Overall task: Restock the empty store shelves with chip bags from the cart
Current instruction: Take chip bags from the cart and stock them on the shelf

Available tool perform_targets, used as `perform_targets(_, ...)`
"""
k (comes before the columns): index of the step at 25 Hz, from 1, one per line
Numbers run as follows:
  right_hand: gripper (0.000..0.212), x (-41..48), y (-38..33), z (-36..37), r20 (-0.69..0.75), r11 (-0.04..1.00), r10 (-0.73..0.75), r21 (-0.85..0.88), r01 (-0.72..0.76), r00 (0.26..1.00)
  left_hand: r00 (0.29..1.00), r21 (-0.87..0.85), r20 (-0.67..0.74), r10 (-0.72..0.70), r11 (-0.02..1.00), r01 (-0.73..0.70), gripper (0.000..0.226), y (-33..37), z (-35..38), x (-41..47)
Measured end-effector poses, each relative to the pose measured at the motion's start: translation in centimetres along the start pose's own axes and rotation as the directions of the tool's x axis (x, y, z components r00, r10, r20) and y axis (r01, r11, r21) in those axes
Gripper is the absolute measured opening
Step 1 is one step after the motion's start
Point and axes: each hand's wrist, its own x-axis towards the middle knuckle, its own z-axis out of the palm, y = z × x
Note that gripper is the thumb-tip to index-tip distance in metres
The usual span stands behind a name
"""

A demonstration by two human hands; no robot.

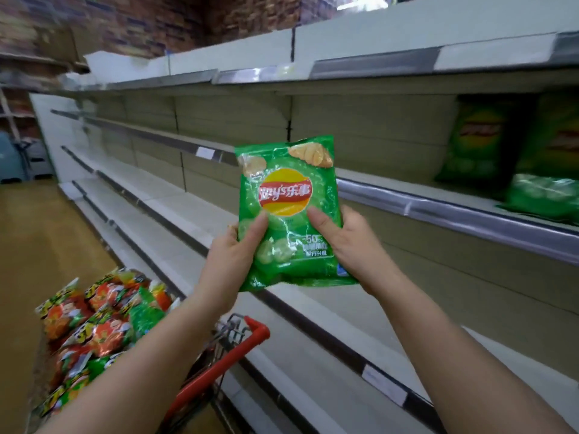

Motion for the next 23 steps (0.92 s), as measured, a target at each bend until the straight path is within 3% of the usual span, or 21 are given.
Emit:
perform_targets(3,0.046,0.3,-2.8,-3.9,-0.172,0.995,0.026,-0.086,-0.042,0.985,0.989,-0.014,0.140,-0.039,0.999,0.042,0.028,2.4,3.2,2.8)
perform_targets(7,0.034,0.2,-4.7,-9.8,-0.364,0.987,0.085,-0.096,-0.128,0.928,0.935,0.033,0.347,-0.073,0.997,0.066,0.028,3.9,9.1,7.1)
perform_targets(11,0.038,1.4,-4.8,-15.1,-0.510,0.947,0.136,-0.184,-0.262,0.849,0.843,0.082,0.516,-0.150,0.989,0.126,0.032,3.9,15.3,12.0)
perform_targets(15,0.045,5.4,-4.1,-18.8,-0.676,0.854,0.101,-0.317,-0.412,0.730,0.750,0.143,0.607,-0.262,0.965,0.220,0.024,3.6,21.0,17.4)
perform_targets(19,0.040,9.2,-4.3,-21.3,-0.743,0.640,0.146,-0.433,-0.635,0.654,0.731,0.198,0.596,-0.331,0.944,0.265,0.020,3.8,25.4,21.6)
perform_targets(23,0.032,11.5,-4.4,-22.3,-0.772,0.530,0.158,-0.459,-0.712,0.615,0.720,0.147,0.601,-0.347,0.933,0.328,0.023,3.9,28.5,23.8)
